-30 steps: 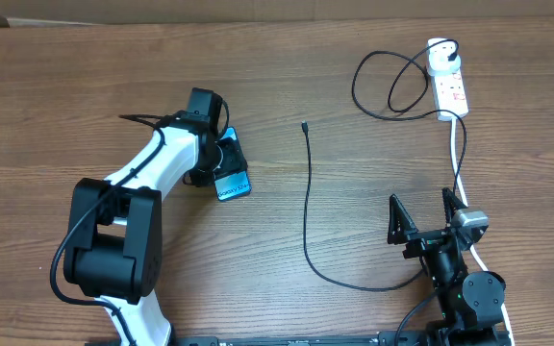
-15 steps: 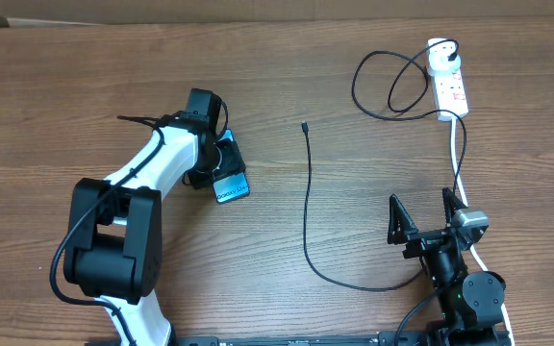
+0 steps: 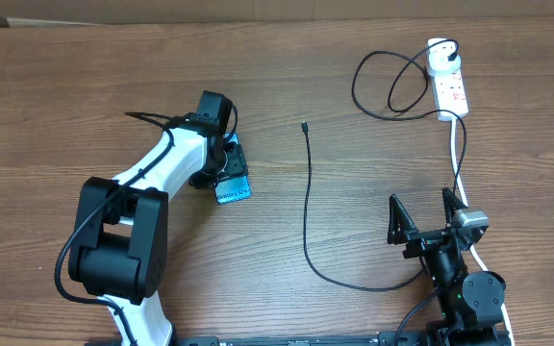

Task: Plug charger to phone and switch on socket
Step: 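Lower the left gripper onto the phone and close on it, then lift the phone with the left gripper and tilt it upright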

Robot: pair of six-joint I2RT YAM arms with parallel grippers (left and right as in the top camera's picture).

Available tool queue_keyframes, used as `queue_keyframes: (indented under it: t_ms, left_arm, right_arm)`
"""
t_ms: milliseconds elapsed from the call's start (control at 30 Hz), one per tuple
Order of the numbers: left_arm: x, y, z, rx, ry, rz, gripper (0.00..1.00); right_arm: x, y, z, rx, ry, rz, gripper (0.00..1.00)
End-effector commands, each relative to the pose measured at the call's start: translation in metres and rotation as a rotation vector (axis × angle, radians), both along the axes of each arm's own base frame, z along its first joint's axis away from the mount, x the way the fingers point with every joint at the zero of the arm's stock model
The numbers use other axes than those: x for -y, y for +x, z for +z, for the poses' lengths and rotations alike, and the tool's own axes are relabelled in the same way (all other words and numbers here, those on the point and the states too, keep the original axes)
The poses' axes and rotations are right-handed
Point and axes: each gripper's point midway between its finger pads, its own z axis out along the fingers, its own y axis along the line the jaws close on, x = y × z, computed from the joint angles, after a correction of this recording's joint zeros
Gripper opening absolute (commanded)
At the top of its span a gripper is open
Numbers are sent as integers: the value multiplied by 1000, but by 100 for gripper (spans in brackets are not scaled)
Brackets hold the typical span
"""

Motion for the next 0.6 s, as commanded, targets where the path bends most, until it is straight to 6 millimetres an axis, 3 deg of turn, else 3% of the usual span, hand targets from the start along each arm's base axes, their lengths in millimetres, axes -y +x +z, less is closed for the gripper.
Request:
queue_keyframes:
  t_ms: [0,67,167,300,400,567]
  left_arm:
    - [1,-5,-12,-29,13,-27,64]
    - [1,-4,-12,-28,14,-31,65]
    - [0,-5,-12,-28,16,-38,84]
    - [1,-3,-11,-19,17,-59,99]
    - [3,-2,-11,-15,11,-65,100]
    - [5,1,-11,-2,2,-66,90]
  right_arm:
    - [-2,0,-3,0,-4,10,100]
    - [-2,0,-3,0,-4,10,100]
    - [-2,0,-3,0,-4,10,100]
    - [-2,0,-3,0,-4,10,100]
    - [-2,0,-3,0,-4,10,100]
    - [-2,0,-3,0,-4,10,100]
